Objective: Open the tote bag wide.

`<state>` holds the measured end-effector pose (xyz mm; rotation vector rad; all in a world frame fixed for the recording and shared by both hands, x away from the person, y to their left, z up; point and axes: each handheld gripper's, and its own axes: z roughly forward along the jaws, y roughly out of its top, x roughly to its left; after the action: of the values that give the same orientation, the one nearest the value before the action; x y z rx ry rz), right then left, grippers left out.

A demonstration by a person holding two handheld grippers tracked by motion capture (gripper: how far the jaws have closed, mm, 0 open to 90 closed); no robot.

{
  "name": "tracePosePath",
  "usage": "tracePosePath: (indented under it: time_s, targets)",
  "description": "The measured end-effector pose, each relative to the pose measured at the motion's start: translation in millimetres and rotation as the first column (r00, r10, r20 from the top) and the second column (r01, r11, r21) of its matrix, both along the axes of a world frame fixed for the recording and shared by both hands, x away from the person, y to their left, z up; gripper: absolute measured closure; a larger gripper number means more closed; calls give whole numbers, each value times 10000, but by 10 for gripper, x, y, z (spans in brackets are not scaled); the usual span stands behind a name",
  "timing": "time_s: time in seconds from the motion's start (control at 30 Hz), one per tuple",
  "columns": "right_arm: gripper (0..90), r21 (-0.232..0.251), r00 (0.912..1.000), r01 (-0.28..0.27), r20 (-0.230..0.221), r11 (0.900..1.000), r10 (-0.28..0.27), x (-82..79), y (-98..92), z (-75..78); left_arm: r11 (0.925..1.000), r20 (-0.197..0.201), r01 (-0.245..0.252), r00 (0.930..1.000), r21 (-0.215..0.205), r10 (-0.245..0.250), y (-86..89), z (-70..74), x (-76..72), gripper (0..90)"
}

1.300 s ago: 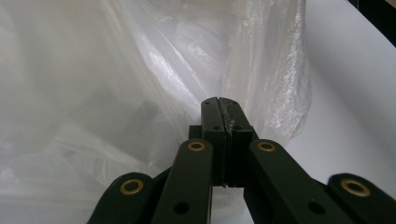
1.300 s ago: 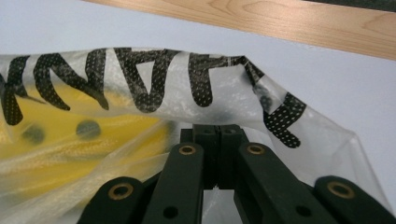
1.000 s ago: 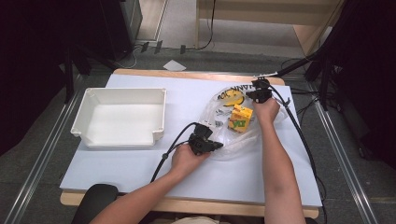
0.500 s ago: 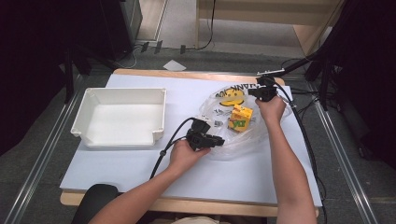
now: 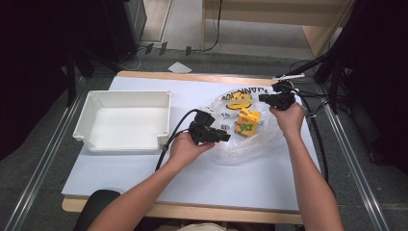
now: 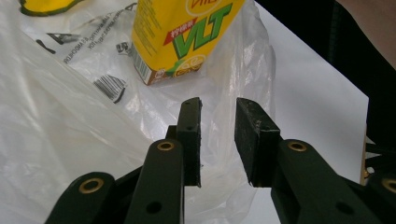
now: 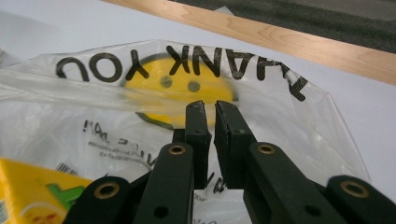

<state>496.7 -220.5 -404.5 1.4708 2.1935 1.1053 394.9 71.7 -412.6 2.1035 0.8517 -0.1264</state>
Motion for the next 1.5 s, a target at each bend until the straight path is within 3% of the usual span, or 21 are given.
tracePosePath:
  time_s: [0.17,0.23,0.33,0.4,0.67,0.83,1.07,1.2,1.33,1.5]
  targets:
    - [821,155,10000,-31,51,9999,31,-115,-46,36,9998,115,143,9998,-153,-141,22,62,59,641]
    - [802,298,9999,-68,100,9995,65,-178,-74,38,9989,-76,466,9989,0,-466,9,95,88,627]
    - [759,382,9999,-166,-4,9991,167,-307,-114,8,9954,244,915,9954,274,-921,-1,157,81,573]
    - [742,398,9999,-157,-36,9991,159,-376,-133,-7,9960,144,896,9959,20,-896,9,174,78,544]
    - [670,566,9993,-374,50,9977,372,-600,-204,0,9942,190,1079,9940,0,-1078,63,232,96,491]
    - [626,705,9978,-656,135,9954,648,-771,-219,-21,9933,181,1095,9939,-364,-1089,149,287,144,465]
    - [608,638,9980,-623,150,9960,615,-924,-257,-53,9939,215,1083,9939,-215,-1078,196,282,165,444]
    - [600,636,9975,-702,155,9955,693,-1022,-276,-72,9939,463,1101,9929,-114,-1094,223,298,160,443]
    - [594,692,9976,-690,134,9952,682,-1120,-273,-98,9931,708,1137,9908,271,-1153,242,322,157,451]
    - [587,399,9948,-1015,57,9940,1013,-1213,-198,-130,9930,789,1148,9900,264,-1166,270,344,167,456]
